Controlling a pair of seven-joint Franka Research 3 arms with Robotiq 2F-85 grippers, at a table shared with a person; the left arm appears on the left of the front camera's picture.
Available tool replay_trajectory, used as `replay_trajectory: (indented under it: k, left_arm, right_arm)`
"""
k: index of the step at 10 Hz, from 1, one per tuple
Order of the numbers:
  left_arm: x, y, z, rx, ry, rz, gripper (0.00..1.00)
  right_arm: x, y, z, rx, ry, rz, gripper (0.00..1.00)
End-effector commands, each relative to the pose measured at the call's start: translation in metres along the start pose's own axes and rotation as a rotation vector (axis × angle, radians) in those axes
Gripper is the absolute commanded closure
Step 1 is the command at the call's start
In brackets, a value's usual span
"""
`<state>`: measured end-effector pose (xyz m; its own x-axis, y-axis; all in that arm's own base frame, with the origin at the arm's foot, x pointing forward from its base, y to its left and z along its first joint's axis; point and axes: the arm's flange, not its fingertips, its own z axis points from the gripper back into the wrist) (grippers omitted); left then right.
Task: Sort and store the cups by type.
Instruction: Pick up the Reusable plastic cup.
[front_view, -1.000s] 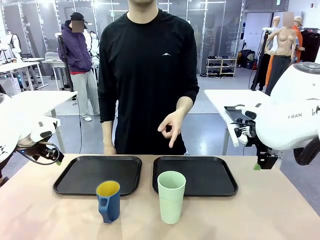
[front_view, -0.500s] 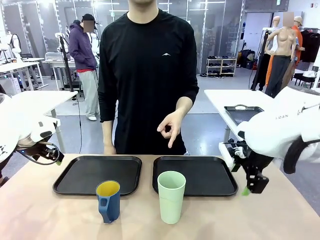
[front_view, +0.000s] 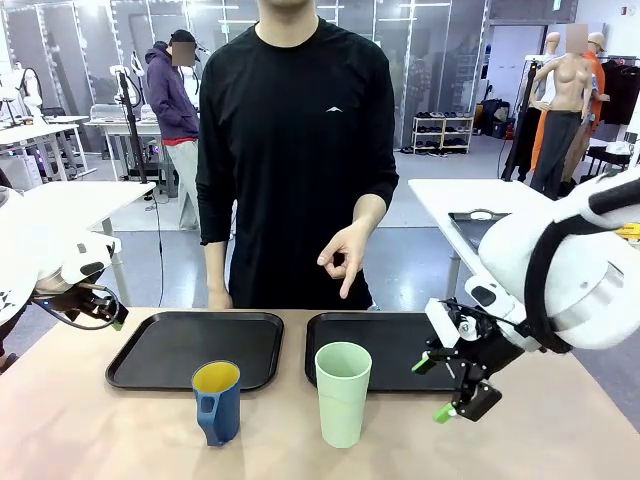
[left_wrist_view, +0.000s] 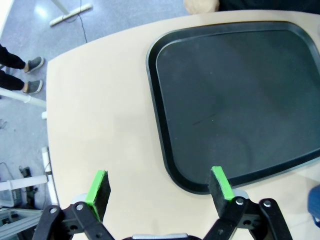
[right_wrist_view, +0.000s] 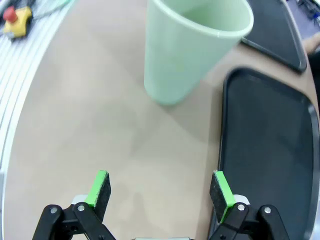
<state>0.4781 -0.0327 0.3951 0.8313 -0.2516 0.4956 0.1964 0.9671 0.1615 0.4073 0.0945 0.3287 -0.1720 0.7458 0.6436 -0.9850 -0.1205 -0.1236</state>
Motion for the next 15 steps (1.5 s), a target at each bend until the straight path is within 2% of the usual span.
replay_trajectory:
  k: [1,3,6,9,11,12,15]
  left_arm:
    - [0.001,0.000,0.003,0.002,-0.005,0.001,0.00]
    - [0.001,0.000,0.003,0.002,-0.005,0.001,0.00]
    - [0.001,0.000,0.003,0.002,-0.005,0.001,0.00]
    - [0.001,0.000,0.003,0.002,-0.005,0.001,0.00]
    - [0.001,0.000,0.003,0.002,-0.005,0.001,0.00]
    - [0.001,0.000,0.003,0.002,-0.005,0.001,0.00]
    - [0.001,0.000,0.003,0.002,-0.005,0.001,0.00]
  right_arm:
    - [-0.025,-0.012,-0.028,0.009,-0.176,-0.041,0.00]
    - [-0.037,-0.011,-0.051,-0.028,-0.361,-0.095,0.00]
    - [-0.056,-0.010,-0.077,0.001,-0.529,-0.100,0.00]
    - [-0.061,-0.008,-0.084,0.017,-0.690,-0.056,0.00]
    - [-0.058,-0.007,-0.092,0.039,-0.721,-0.063,0.00]
    - [-0.042,-0.020,-0.066,0.043,-0.668,-0.091,0.00]
    - [-0.042,-0.020,-0.066,0.043,-0.668,-0.091,0.00]
